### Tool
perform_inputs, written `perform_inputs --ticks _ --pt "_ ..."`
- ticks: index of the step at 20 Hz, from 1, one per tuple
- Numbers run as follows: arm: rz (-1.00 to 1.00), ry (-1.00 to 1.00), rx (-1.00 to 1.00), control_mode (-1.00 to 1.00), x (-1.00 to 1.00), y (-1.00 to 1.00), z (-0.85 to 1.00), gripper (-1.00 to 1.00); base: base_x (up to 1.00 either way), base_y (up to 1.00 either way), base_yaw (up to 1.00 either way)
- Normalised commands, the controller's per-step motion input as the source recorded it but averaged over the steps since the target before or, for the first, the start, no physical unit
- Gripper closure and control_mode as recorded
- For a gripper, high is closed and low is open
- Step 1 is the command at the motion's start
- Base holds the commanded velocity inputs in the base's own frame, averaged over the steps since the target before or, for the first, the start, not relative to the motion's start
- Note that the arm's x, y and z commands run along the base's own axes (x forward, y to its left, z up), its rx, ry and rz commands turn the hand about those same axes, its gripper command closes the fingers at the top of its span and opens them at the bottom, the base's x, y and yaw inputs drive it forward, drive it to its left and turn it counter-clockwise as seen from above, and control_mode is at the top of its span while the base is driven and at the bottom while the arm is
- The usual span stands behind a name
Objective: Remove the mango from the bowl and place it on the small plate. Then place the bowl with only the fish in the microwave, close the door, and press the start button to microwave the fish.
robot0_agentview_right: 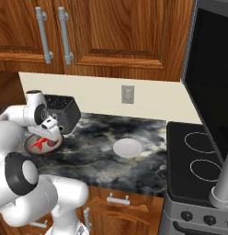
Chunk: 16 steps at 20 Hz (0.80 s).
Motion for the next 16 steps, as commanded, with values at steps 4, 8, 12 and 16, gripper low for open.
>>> perform_inputs --ticks 4,8,12,16 --pt "0.0 0.04 0.0 -1.0 0.56 0.26 -0.12 -1.0 0.0 0.0 0.0" --pt "0.0 0.08 0.0 -1.0 0.45 0.07 -0.08 -1.0 0.0 0.0 0.0" --pt "0.0 0.06 0.0 -1.0 0.29 0.07 -0.13 -1.0 0.0 0.0 0.0" --pt "0.0 0.05 -0.01 -1.0 0.12 0.0 -0.26 -1.0 0.0 0.0 0.0"
